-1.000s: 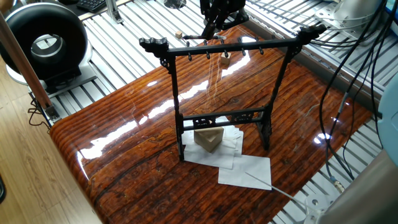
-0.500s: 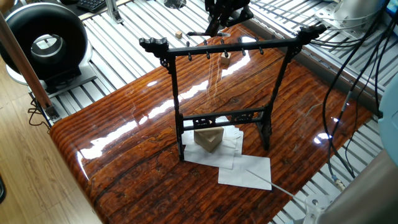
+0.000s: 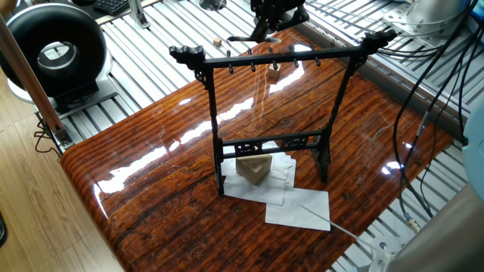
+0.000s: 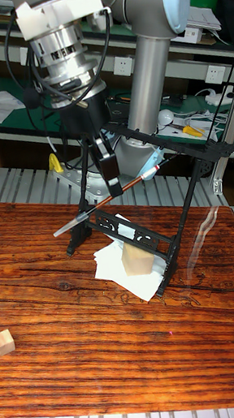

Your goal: Place the brush on the pen rack

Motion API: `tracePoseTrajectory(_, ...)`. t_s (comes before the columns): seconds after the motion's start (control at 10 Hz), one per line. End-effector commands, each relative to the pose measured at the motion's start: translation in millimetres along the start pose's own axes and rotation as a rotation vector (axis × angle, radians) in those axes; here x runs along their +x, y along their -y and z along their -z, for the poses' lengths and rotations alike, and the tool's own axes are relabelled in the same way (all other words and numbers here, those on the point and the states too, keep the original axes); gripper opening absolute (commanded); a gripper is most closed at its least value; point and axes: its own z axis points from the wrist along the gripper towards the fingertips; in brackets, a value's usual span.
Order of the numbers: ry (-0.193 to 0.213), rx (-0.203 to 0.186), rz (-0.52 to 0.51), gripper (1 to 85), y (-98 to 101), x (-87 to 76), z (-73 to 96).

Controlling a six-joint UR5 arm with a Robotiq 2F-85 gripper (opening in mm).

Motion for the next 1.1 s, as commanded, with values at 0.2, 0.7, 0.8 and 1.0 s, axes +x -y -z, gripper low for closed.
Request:
tracePoseTrajectory(0.2, -0.021, 0.030, -0.003, 1.0, 6.7, 2.4, 1.7)
tracePoseTrajectory(0.7, 0.077, -0.042, -0.012, 1.0, -9.7, -25.6, -0.5)
tracePoseTrajectory(0.8, 0.073, -0.036, 0.000, 1.0, -8.6, -24.3, -0.2)
tracePoseTrajectory(1.0, 0.075, -0.025, 0.024, 1.0, -6.8, -21.9, -2.2)
